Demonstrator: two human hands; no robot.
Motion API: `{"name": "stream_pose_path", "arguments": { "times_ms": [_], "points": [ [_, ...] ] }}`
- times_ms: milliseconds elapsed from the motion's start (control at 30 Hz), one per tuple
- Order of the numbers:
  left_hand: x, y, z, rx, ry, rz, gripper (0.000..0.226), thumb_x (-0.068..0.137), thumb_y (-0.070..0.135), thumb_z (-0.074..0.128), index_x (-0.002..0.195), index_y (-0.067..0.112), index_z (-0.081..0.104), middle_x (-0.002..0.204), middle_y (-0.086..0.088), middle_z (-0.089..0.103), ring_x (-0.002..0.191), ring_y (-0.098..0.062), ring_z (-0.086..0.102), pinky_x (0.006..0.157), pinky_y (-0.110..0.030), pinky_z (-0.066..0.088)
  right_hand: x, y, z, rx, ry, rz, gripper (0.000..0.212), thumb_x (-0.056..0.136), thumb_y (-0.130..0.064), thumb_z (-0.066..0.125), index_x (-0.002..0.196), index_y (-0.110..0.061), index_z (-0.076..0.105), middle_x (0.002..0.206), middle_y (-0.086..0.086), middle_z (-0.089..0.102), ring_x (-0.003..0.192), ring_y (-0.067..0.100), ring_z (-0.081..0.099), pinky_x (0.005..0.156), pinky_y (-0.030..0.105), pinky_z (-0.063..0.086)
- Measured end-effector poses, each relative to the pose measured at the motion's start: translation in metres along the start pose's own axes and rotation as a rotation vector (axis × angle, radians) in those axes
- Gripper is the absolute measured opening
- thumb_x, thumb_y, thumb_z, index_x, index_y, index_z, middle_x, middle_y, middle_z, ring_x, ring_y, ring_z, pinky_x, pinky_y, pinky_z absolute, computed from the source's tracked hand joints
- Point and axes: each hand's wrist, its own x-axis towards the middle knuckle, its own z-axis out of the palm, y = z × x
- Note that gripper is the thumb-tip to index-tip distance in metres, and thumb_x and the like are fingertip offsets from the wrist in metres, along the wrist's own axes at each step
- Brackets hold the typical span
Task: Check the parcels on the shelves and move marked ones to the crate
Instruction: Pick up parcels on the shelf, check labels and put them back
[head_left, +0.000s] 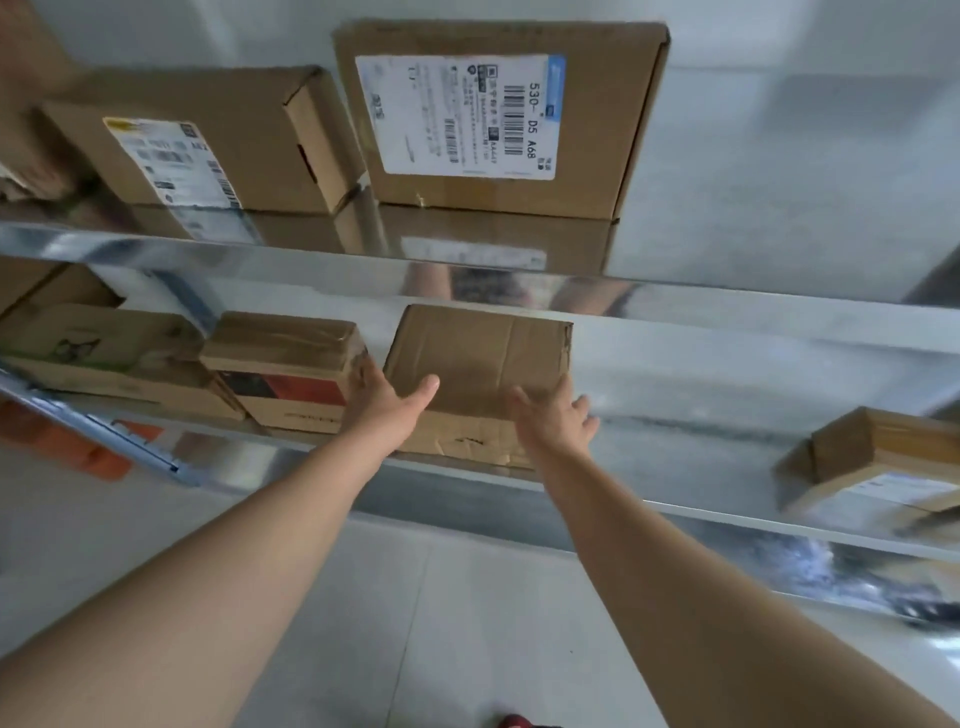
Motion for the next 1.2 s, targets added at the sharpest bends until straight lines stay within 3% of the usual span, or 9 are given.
{"name": "stream_pose_path", "arguments": {
  "times_ms": [200,367,433,533,600,800,900,1033,1200],
  "points": [
    [0.059,-0.017,0.029,-0.018,0.023,0.086,0.090,0.097,0.061,0.045,0.160,0.023,-0.007,0.169,-0.003,0.002,0.153,-0.031,0.016,0.116,-0.050,0.029,0.044,0.012,0.025,0.123,0.221,-0.032,0.073,0.101,-0.044,0.049,0.160,-0.019,0.014,0.163,0.012,0.024,0.149,0.034,0.021,0.116,0.051,0.025],
    [0.100,-0.039,0.050,0.098,0.129,0.176,0.084,0.099,0.060,0.039,0.160,0.015,0.002,0.166,-0.010,0.018,0.147,-0.036,0.031,0.109,-0.050,0.039,0.074,0.029,0.042,0.207,0.311,-0.063,0.053,0.101,-0.043,0.046,0.140,-0.008,0.042,0.143,0.016,0.053,0.131,0.039,0.050,0.106,0.049,0.044],
    [0.113,-0.043,0.056,0.089,0.206,0.181,0.076,0.101,0.054,0.038,0.157,0.007,0.015,0.156,-0.015,0.037,0.133,-0.037,0.048,0.099,-0.048,0.048,0.083,0.035,0.044,0.233,0.347,-0.090,0.049,0.100,-0.043,0.047,0.133,-0.007,0.050,0.133,0.016,0.061,0.121,0.039,0.058,0.101,0.046,0.048],
    [0.122,-0.047,0.065,0.048,0.332,0.212,0.057,0.102,0.051,0.038,0.133,0.004,0.046,0.116,-0.014,0.063,0.093,-0.032,0.063,0.082,-0.044,0.056,0.091,0.041,0.046,0.280,0.393,-0.133,0.046,0.096,-0.044,0.052,0.127,-0.009,0.056,0.124,0.014,0.066,0.113,0.036,0.062,0.097,0.045,0.051],
    [0.126,-0.052,0.070,0.019,0.367,0.231,0.054,0.101,0.051,0.039,0.125,0.004,0.050,0.104,-0.009,0.062,0.084,-0.030,0.062,0.076,-0.043,0.057,0.092,0.046,0.049,0.289,0.425,-0.160,0.046,0.096,-0.045,0.052,0.125,-0.010,0.058,0.122,0.012,0.066,0.111,0.035,0.062,0.093,0.041,0.050],
    [0.129,-0.060,0.073,-0.023,0.388,0.331,0.055,0.101,0.050,0.039,0.130,0.004,0.047,0.111,-0.011,0.063,0.077,-0.027,0.062,0.066,-0.037,0.053,0.085,0.060,0.054,0.332,0.462,-0.265,0.038,0.096,-0.041,0.051,0.119,-0.013,0.061,0.111,0.009,0.065,0.093,0.029,0.055,0.077,0.033,0.040],
    [0.123,-0.067,0.074,-0.090,0.390,0.382,0.057,0.102,0.049,0.040,0.135,0.003,0.044,0.105,-0.009,0.058,0.074,-0.025,0.056,0.069,-0.038,0.052,0.078,0.066,0.059,0.386,0.478,-0.335,0.042,0.096,-0.043,0.051,0.124,-0.014,0.061,0.115,0.008,0.068,0.101,0.030,0.061,0.084,0.037,0.049],
    [0.109,-0.084,0.076,-0.227,0.390,0.466,0.055,0.102,0.045,0.045,0.139,0.005,0.040,0.120,-0.012,0.058,0.096,-0.033,0.060,0.078,-0.041,0.053,0.063,0.081,0.072,0.474,0.501,-0.400,0.050,0.095,-0.049,0.052,0.137,-0.022,0.055,0.124,0.002,0.066,0.111,0.032,0.063,0.094,0.051,0.055],
    [0.102,-0.112,0.075,-0.507,0.297,0.576,0.047,0.097,0.039,0.060,0.133,0.016,0.041,0.110,0.000,0.058,0.089,-0.022,0.058,0.082,-0.040,0.052,0.042,0.101,0.096,0.706,0.546,-0.457,0.054,0.088,-0.051,0.059,0.138,-0.031,0.055,0.121,-0.007,0.065,0.113,0.027,0.063,0.097,0.057,0.054]
  ]
}}
